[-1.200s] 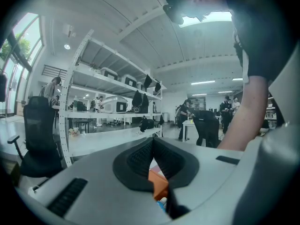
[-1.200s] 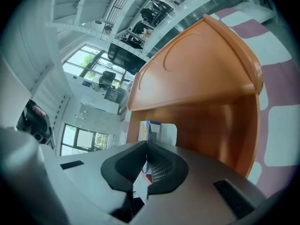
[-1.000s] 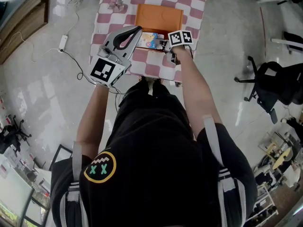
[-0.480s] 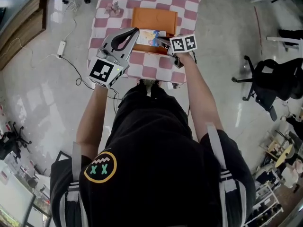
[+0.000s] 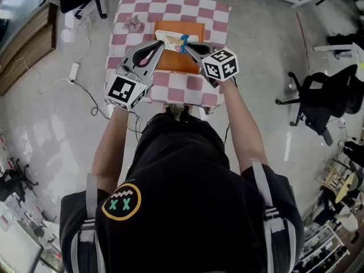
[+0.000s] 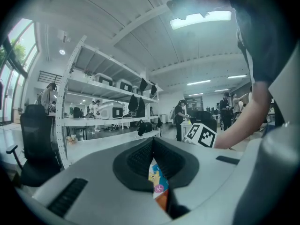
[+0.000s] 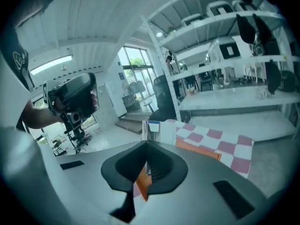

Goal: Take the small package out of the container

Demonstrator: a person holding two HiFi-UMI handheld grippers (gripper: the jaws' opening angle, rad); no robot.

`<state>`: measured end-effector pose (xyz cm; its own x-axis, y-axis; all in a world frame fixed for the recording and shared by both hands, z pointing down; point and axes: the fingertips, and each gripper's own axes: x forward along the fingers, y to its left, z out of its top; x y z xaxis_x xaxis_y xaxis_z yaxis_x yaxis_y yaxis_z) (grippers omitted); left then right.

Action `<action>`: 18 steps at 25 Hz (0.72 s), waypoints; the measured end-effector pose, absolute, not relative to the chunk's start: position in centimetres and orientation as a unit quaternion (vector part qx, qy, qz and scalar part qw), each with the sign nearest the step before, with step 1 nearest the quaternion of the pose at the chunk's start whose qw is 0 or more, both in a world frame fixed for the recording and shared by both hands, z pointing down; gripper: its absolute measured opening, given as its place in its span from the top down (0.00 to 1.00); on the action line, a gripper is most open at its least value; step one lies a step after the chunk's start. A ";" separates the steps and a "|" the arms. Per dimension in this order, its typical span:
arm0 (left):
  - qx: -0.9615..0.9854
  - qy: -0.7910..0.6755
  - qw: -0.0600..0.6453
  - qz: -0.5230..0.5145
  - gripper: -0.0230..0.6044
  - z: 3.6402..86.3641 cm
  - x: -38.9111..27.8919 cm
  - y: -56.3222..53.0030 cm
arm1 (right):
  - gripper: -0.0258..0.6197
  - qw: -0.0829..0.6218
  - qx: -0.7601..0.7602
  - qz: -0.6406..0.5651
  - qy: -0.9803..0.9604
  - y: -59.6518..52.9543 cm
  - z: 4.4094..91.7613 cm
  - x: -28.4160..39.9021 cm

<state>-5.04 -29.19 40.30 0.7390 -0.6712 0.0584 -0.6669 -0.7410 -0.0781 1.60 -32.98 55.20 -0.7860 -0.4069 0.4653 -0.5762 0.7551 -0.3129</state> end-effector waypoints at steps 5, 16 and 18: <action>-0.932 0.358 0.037 -0.040 0.94 39.4 -4.8 -29.0 | 0.93 0.153 0.283 0.137 -0.937 -32.7 49.0 1.8; -0.930 0.363 0.044 -0.032 0.94 38.1 -4.7 -28.8 | 0.93 0.083 0.302 -0.016 -0.949 -29.6 38.3 2.1; -0.930 0.364 0.046 -0.031 0.94 37.8 -4.7 -28.8 | 0.93 0.074 0.305 -0.044 -0.948 -28.7 37.0 2.1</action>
